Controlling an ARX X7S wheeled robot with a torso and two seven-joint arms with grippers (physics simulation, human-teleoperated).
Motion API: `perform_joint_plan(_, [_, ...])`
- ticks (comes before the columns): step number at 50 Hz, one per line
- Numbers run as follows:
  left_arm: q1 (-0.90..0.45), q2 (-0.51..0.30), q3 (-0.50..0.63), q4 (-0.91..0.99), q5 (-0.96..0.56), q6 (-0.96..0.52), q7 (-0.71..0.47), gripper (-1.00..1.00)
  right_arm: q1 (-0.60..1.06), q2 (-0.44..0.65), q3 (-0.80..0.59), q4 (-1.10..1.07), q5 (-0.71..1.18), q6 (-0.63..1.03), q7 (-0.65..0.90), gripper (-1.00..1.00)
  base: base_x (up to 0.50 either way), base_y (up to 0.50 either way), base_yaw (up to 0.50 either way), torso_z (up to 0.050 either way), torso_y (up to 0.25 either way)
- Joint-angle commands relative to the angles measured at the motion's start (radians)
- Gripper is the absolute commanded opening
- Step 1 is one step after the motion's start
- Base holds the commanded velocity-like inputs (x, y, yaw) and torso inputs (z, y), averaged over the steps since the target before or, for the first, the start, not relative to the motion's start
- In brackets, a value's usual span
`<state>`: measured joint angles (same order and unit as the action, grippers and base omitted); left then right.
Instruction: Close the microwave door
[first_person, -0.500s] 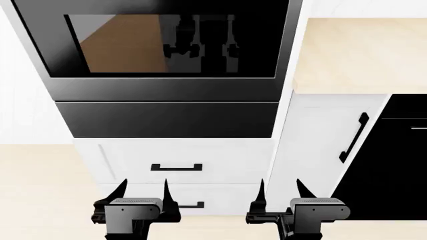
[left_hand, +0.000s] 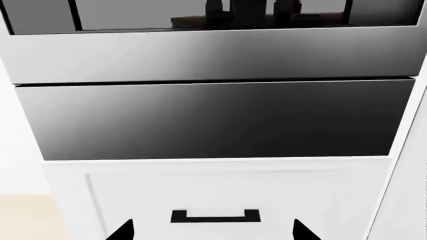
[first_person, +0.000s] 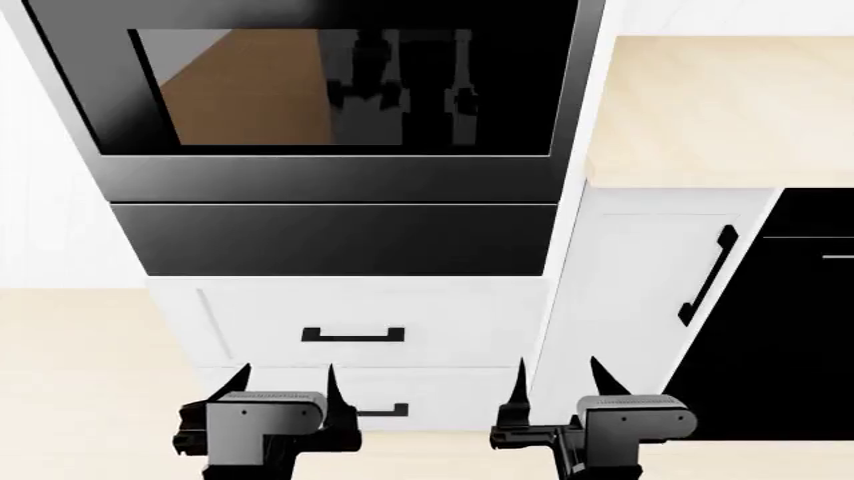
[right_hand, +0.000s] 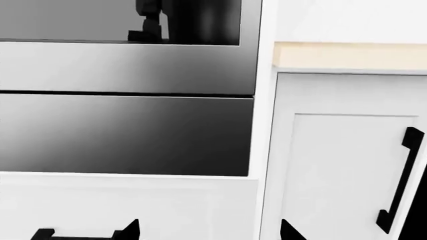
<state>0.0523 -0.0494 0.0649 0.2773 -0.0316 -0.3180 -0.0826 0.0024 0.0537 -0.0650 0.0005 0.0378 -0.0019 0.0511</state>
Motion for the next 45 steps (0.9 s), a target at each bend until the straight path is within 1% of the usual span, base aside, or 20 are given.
perform_joint_plan(1, [-0.026,-0.019,0.044,0.225,0.002,-0.196,-0.042,1.00,0.002,0.020,-0.025,0.014,0.012,-0.042,0.018,1.00,0.00,0.00,0.00,0.000,0.000])
perform_joint_plan(5, [-0.080,-0.022,0.040,0.371,-0.020,-0.359,-0.045,1.00,0.004,0.024,-0.031,0.039,0.008,-0.112,0.025,1.00,0.00,0.00,0.00,0.000,0.000])
perform_joint_plan(8, [-0.152,-0.021,0.014,0.489,-0.044,-0.515,-0.054,1.00,0.006,0.029,-0.038,0.056,0.000,-0.156,0.029,1.00,0.00,0.00,0.00,0.000,0.000])
perform_joint_plan(12, [-0.284,-0.032,0.022,0.607,-0.045,-0.712,-0.071,1.00,0.009,0.035,-0.047,0.076,0.004,-0.208,0.025,1.00,0.00,0.00,0.00,0.000,0.000])
perform_joint_plan(16, [-0.448,-0.023,0.017,0.728,-0.065,-0.959,-0.076,1.00,0.014,0.043,-0.058,0.102,-0.002,-0.273,0.026,1.00,0.00,0.00,0.00,0.000,0.000])
perform_joint_plan(18, [-0.515,-0.044,0.024,0.769,-0.092,-1.048,-0.097,1.00,0.017,0.048,-0.065,0.115,-0.010,-0.305,0.025,1.00,0.00,0.00,0.00,0.000,0.000])
perform_joint_plan(19, [-0.548,-0.069,0.003,0.770,-0.179,-1.072,-0.149,1.00,0.019,0.050,-0.067,0.122,-0.011,-0.321,0.024,1.00,0.00,0.00,0.00,0.000,0.000])
perform_joint_plan(21, [-0.633,-0.156,-0.112,0.770,-0.479,-1.132,-0.401,1.00,0.022,0.052,-0.070,0.136,-0.011,-0.356,0.026,1.00,0.00,0.00,0.00,0.000,0.000])
perform_joint_plan(22, [-0.694,-0.173,-0.194,0.769,-0.629,-1.185,-0.502,1.00,0.023,0.051,-0.070,0.147,-0.011,-0.382,0.029,1.00,0.00,0.00,0.00,0.000,0.000])
perform_joint_plan(23, [-0.745,-0.173,-0.257,0.769,-0.779,-1.239,-0.563,1.00,0.025,0.048,-0.068,0.157,-0.005,-0.403,0.033,1.00,0.00,0.00,0.00,0.000,0.000])
perform_joint_plan(24, [-0.788,-0.193,-0.290,0.751,-0.929,-1.251,-0.629,1.00,0.061,0.111,-0.041,0.007,0.089,-0.253,0.007,1.00,0.00,0.00,0.00,0.000,0.000])
perform_joint_plan(25, [-0.841,-0.221,-0.312,0.713,-1.079,-1.251,-0.722,1.00,0.139,0.180,-0.001,-0.143,0.172,-0.103,0.017,1.00,0.00,0.00,0.00,0.000,0.000])
perform_joint_plan(27, [-0.950,-0.271,-0.327,0.639,-1.329,-1.248,-0.911,1.00,0.422,0.313,0.116,-0.443,0.400,0.197,0.064,1.00,0.00,0.00,0.00,0.000,0.000])
perform_joint_plan(28, [-0.997,-0.291,-0.324,0.607,-1.411,-1.243,-0.985,1.00,0.572,0.353,0.153,-0.524,0.476,0.347,0.078,1.00,0.00,0.00,0.00,0.000,0.000])
perform_joint_plan(29, [-1.045,-0.311,-0.319,0.574,-1.482,-1.234,-1.049,1.00,0.722,0.379,0.167,-0.502,0.512,0.497,0.083,1.00,0.00,0.00,0.00,0.000,0.000])
perform_joint_plan(30, [-1.089,-0.332,-0.309,0.545,-1.542,-1.223,-1.103,1.00,0.807,0.396,0.165,-0.470,0.523,0.647,0.081,1.00,0.00,0.00,0.00,0.000,0.000])
perform_joint_plan(32, [-1.157,-0.371,-0.287,0.508,-1.614,-1.203,-1.168,1.00,0.911,0.422,0.153,-0.426,0.519,0.920,0.069,1.00,0.00,0.00,0.00,0.000,0.000])
perform_joint_plan(36, [-1.238,-0.433,-0.260,0.469,-1.722,-1.157,-1.246,1.00,1.000,0.456,0.148,-0.392,0.507,0.916,0.053,1.00,0.00,0.00,0.00,0.000,0.000])
perform_joint_plan(40, [-1.314,-0.487,-0.236,0.453,-1.788,-1.133,-1.259,1.00,1.060,0.482,0.147,-0.396,0.506,0.922,0.044,1.00,0.00,0.00,0.00,0.000,0.000])
perform_joint_plan(45, [-1.417,-0.572,-0.215,0.414,-1.871,-1.084,-1.311,1.00,1.141,0.501,0.166,-0.423,0.525,0.954,0.052,1.00,0.00,0.00,0.00,0.000,0.000])
